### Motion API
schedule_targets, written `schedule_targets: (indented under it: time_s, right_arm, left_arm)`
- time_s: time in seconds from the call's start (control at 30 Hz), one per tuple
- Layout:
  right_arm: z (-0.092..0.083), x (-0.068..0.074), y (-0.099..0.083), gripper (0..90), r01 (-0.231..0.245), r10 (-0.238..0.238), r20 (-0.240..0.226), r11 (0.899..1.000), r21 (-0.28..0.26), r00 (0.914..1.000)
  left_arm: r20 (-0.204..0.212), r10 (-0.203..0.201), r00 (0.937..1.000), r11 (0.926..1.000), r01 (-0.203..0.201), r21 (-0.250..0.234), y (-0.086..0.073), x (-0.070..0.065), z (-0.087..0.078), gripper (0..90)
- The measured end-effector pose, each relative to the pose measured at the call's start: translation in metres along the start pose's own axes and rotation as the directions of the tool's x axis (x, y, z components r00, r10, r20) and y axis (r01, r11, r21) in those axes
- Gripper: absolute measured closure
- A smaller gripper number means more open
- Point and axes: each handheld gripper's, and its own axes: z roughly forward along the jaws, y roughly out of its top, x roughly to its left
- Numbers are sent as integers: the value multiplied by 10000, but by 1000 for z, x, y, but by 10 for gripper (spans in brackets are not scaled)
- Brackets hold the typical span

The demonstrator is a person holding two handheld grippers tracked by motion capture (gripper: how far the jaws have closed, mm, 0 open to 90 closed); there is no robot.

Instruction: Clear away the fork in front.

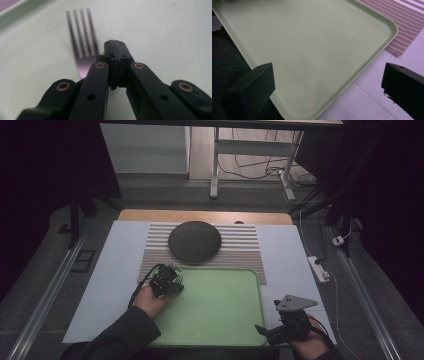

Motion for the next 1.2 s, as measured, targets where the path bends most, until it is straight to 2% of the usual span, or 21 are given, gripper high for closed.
schedule_targets:
  time_s: [0.27, 0.53, 0.7, 0.77, 0.93, 1.03, 1.2]
  right_arm:
    - [0, 0, 0, 0, 4, -4, -20, 10000, 1, 10000]
    - [0, 0, 0, 0, 11, -11, -42, 10000, 2, 10000]
    - [1, 0, 0, 0, 13, -13, -45, 10000, 14, 10000]
    - [1, 0, 0, 0, 22, -22, -52, 10000, 14, 10000]
    - [1, 0, 0, 0, 29, -28, -48, 10000, 55, 10000]
    - [1, 0, 0, 0, 29, -29, -58, 10000, 56, 10000]
    - [1, 0, 0, 0, 13, -13, -70, 10000, 67, 10000]
  left_arm:
    - [-346, -472, 9983, 9989, 471, -36, -7, 17, -7, 887]
    - [-587, -1032, 9929, 9947, 1031, -52, -13, 33, -14, 887]
    - [-602, -1364, 9888, 9906, 1361, -105, -17, 41, -17, 887]
    - [-639, -1501, 9866, 9887, 1496, -118, -17, 44, -18, 887]
    - [-551, -1545, 9865, 9880, 1539, -153, -18, 45, -19, 886]
    - [-341, -1715, 9846, 9852, 1711, -142, -18, 46, -19, 869]
    - [-308, -1672, 9854, 9856, 1663, -292, -18, 45, -22, 833]
